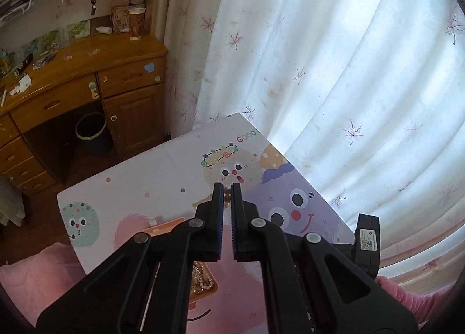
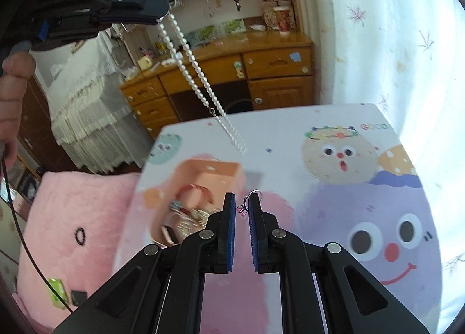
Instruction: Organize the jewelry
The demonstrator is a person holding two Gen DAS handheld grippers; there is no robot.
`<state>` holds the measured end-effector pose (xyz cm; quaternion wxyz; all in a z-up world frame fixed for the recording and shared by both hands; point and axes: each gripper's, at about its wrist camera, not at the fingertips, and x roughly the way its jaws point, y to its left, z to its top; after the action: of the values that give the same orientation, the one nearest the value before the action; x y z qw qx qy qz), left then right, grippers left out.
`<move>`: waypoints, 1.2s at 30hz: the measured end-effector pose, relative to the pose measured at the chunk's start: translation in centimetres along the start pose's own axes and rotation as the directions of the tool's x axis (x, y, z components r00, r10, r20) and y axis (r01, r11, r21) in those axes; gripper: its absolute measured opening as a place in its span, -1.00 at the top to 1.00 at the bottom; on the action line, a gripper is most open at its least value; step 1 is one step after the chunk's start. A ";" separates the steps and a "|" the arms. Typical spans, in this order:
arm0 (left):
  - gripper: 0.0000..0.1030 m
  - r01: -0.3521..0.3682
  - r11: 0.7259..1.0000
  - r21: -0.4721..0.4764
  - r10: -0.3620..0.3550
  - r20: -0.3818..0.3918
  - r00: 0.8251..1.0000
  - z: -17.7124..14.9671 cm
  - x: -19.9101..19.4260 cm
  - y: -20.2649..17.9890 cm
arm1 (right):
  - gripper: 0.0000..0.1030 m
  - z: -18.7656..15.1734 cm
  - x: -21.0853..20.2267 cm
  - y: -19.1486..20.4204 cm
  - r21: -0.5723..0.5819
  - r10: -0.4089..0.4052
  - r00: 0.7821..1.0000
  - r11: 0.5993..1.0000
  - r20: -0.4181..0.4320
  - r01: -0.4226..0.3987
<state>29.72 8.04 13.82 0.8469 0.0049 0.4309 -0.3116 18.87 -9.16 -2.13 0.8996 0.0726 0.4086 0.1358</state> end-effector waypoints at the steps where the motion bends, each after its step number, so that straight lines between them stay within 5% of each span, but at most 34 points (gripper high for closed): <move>1: 0.96 -0.002 1.000 -0.001 0.002 0.003 1.000 -0.3 -0.5 0.3 | 0.82 0.1 0.1 0.6 0.007 0.018 1.000 1.000 0.002 -0.018; 8: 0.96 -0.022 1.000 0.000 0.022 -0.007 1.000 -3.0 -0.5 3.5 | 0.82 -0.1 2.5 4.4 0.066 0.108 0.994 0.992 -0.015 -0.107; 17: 0.96 0.007 0.998 -0.070 -0.017 -0.147 0.989 -7.5 4.8 8.1 | 0.81 -1.0 7.1 7.3 0.142 0.109 0.991 0.985 -0.080 -0.096; 19: 0.93 0.013 0.997 -0.070 -0.025 -0.181 0.983 -8.2 5.6 8.6 | 0.30 -1.4 8.0 7.5 0.181 0.077 0.990 0.982 -0.116 -0.055; 22: 0.66 -0.016 0.996 -0.085 -0.002 -0.206 0.978 -9.0 5.7 9.6 | 0.19 -1.9 8.1 7.2 0.244 0.078 0.992 0.968 -0.102 -0.051; 24: -0.16 -0.016 0.992 -0.122 -0.009 -0.203 0.979 -9.5 5.2 10.5 | 0.19 -2.4 7.6 6.9 0.279 0.075 0.992 0.959 -0.101 -0.044; 25: -0.29 -0.015 0.990 -0.137 -0.012 -0.195 0.981 -9.8 4.8 10.8 | 0.16 -2.7 7.4 6.8 0.300 0.061 0.992 0.954 -0.111 -0.026; 31: -0.34 -0.137 0.975 -0.177 0.108 -0.163 0.981 -13.7 2.8 11.5 | -0.53 -5.8 5.4 4.3 0.464 0.020 0.989 0.884 -0.149 0.052; 36: -0.34 -0.221 0.950 -0.221 0.182 -0.183 0.966 -20.5 2.3 10.5 | -0.77 -11.1 3.3 2.4 0.570 -0.030 0.978 0.808 -0.209 0.146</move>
<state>21.45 20.96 -3.50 0.8311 -0.0281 0.5295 -0.1676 12.14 -5.64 -11.20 0.7963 0.3119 0.5173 -0.0315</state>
